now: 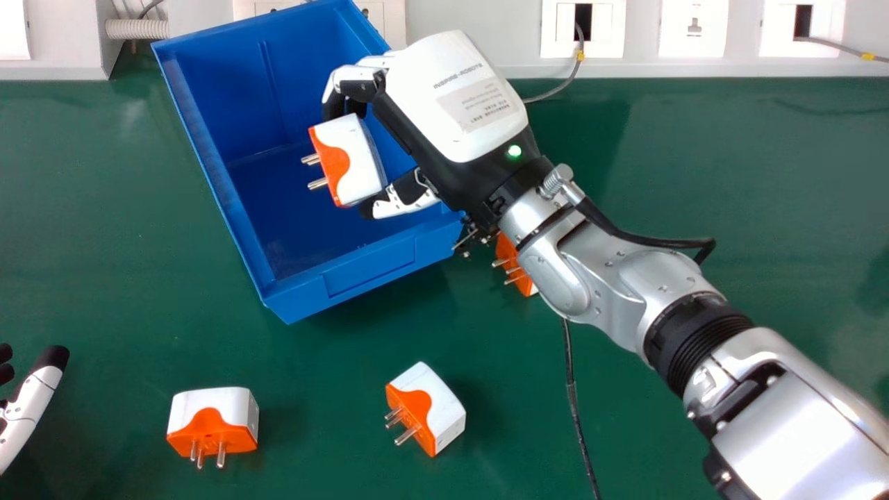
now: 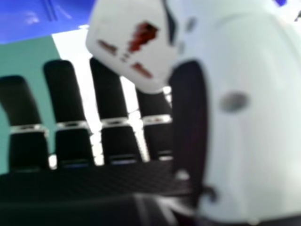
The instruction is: Pick all objects and put in blue box
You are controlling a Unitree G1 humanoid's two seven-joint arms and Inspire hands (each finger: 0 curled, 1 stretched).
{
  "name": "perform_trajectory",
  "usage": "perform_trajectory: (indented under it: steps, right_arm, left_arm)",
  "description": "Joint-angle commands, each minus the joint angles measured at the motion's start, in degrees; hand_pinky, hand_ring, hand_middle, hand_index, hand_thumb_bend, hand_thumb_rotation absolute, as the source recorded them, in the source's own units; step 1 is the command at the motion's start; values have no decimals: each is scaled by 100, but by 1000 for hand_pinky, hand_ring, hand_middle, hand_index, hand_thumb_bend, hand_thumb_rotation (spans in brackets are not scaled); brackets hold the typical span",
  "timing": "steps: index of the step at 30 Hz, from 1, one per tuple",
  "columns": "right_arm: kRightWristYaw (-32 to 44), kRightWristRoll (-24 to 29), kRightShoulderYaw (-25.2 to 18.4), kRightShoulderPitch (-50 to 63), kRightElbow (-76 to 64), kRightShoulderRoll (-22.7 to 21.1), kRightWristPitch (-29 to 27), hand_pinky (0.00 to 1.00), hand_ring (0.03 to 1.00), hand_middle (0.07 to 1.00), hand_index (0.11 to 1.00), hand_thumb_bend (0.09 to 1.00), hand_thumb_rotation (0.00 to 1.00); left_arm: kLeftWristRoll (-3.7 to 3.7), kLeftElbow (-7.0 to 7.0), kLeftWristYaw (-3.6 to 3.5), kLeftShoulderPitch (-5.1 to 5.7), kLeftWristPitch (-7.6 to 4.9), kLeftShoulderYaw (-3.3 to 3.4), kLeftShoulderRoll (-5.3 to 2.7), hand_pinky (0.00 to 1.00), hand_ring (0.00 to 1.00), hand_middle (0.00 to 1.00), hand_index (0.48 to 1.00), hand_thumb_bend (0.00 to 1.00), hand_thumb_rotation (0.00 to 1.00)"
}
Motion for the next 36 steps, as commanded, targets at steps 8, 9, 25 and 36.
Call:
perform_trajectory:
  steps: [8, 9, 25, 36]
  right_arm:
    - [-185, 122, 50, -569, 279, 248, 191, 358, 477, 511, 518, 497, 0]
    - [-193, 128, 50, -577, 308, 269, 224, 355, 476, 514, 520, 497, 0]
    - [-800, -8, 373, -449, 321, 414, 1213, 683, 902, 965, 834, 833, 34]
    - [-1224, 120, 330, -359, 190, 471, 1322, 953, 1000, 1000, 930, 893, 79]
  left_arm:
    - [110, 262, -18, 233, 395, -80, -106, 672, 725, 719, 740, 848, 331]
    - [119, 261, -5, 234, 394, -86, -105, 671, 725, 718, 739, 846, 331]
    - [108, 259, 11, 215, 397, -82, -127, 676, 727, 722, 741, 854, 336]
    - [126, 247, 18, 256, 355, -96, -133, 672, 728, 723, 743, 843, 335]
